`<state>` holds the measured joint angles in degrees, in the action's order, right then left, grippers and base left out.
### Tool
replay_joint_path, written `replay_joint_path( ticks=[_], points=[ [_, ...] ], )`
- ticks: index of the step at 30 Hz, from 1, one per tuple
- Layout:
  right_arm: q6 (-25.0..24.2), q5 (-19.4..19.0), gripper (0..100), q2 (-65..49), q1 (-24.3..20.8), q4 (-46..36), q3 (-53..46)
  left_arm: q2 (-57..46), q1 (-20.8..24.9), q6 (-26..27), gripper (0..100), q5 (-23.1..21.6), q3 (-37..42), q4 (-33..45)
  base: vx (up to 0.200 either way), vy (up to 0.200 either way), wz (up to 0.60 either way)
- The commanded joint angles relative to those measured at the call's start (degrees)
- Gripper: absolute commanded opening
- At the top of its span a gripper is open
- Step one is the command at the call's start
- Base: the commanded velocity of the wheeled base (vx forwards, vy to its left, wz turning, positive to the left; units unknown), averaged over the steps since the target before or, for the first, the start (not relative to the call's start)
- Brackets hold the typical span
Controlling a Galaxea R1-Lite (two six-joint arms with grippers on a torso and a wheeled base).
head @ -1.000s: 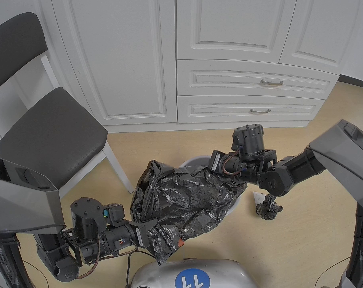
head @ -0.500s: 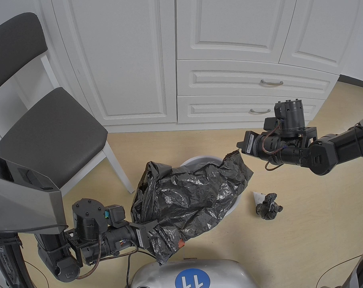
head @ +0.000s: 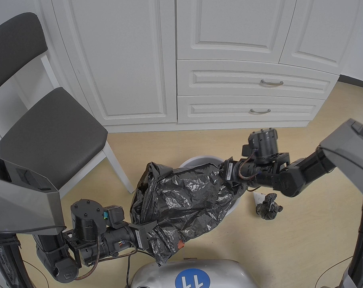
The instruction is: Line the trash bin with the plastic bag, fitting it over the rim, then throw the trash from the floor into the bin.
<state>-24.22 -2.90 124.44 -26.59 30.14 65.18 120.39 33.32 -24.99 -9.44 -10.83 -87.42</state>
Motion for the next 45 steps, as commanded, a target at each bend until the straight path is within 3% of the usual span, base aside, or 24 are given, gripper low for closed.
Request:
replay_joint_path(
  ticks=[1,14,31,39,45],
  points=[
    [-0.12,1.41,0,10.91,-1.80,4.05,1.09,-0.95,0.08,0.03,0,-0.06,0.28,-0.03,0.000,0.000,0.00],
    [-7.95,1.67,0,17.68,-4.26,4.23,8.03,-2.01,0.35,1.08,0,-0.23,-6.58,0.85,0.000,0.000,0.00],
    [-7.42,1.41,0,10.21,-0.13,4.14,6.27,6.61,2.81,1.08,0,-0.14,-16.60,2.78,0.000,0.000,0.00],
    [-7.51,1.50,0,12.67,-1.54,4.23,6.62,4.23,2.10,1.00,0,-0.06,-15.98,4.10,0.000,0.000,0.00],
    [-10.32,1.76,0,12.32,-2.33,5.28,8.12,2.56,1.05,1.08,0,-0.14,-11.85,4.19,0.000,0.000,0.00]
  ],
)
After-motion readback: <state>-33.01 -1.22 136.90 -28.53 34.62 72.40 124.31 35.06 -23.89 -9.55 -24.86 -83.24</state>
